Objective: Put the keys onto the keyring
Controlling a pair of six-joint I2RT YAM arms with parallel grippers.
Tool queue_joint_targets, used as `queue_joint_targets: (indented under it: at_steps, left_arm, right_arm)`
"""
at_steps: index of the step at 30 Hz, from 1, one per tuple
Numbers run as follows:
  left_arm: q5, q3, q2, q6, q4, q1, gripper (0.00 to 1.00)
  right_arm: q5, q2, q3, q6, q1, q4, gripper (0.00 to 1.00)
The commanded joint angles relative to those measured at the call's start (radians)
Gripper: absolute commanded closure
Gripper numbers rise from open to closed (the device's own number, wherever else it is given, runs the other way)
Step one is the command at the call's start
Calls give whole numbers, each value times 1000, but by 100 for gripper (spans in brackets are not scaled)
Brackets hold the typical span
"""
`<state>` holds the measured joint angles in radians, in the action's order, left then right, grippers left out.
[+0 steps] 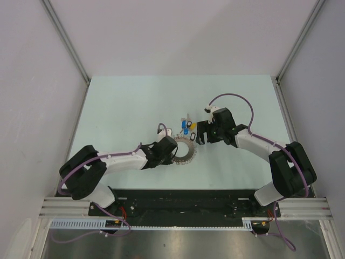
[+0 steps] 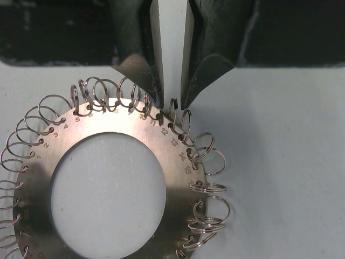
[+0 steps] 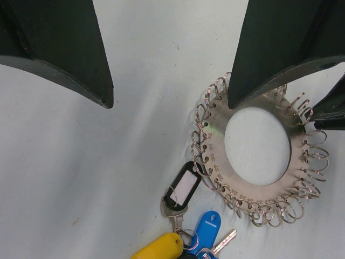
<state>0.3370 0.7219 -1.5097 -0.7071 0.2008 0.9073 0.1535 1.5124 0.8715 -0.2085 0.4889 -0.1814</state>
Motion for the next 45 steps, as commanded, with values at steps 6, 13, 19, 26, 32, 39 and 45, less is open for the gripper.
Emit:
queue_joint_targets:
  at_steps: [6,13,19,26,32,39,45]
  left_arm:
    - [8,28,-6,-8,-26,-7,81]
    - [11,24,12,6,-27,-16,94]
    - [22,-25,78,40,-58,-44,100]
    - [37,-136,210,70,-101,-103,100]
    - [-13,-229,269,86,-230,-148,99]
    - [-56,-254,260,136,-317,-165,100]
    - [-85,-265,264,189,-379,-176,100]
  right_arm:
    - [-16,-17,1,9,5,31,10]
    - [-23,-18,0,11,5,33,10]
    - [-35,-17,1,14,16,78,10]
    - [-48,63,3,-15,28,229,19]
    - [-104,164,32,-11,43,313,33]
    - [-137,238,46,12,68,393,53]
    - [-154,296,72,31,76,427,66]
